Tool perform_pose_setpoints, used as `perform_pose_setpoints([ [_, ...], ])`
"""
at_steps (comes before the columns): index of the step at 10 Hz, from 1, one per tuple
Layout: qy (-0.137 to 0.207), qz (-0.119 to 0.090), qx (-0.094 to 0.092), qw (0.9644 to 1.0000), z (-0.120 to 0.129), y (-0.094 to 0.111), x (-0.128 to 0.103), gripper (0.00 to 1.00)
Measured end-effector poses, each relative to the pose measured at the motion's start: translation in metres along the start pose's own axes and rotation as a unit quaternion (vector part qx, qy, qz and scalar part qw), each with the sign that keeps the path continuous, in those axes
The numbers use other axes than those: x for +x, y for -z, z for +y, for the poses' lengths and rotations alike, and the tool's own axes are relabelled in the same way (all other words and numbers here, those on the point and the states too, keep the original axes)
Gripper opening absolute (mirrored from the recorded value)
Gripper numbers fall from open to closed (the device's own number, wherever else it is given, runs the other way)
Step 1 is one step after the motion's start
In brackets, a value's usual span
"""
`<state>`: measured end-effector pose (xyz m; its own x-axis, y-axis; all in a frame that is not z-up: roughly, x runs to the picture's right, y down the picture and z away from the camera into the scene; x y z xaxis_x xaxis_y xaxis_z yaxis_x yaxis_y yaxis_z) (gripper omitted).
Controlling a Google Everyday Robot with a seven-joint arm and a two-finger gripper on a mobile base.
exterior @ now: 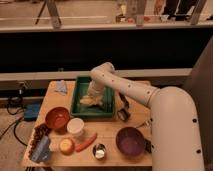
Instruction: Place banana in tray
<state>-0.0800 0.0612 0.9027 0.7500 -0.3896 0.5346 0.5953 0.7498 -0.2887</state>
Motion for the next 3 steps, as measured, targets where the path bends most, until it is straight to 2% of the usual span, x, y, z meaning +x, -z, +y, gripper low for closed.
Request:
perform_pose_setpoints([
  [2, 0.001, -0.004, 0.001, 1.0, -0.001, 0.0003, -0.0005, 0.8],
  [3, 0.0, -0.015, 0.003, 0.9999, -0.0007, 0.0044, 0.0008, 0.8],
])
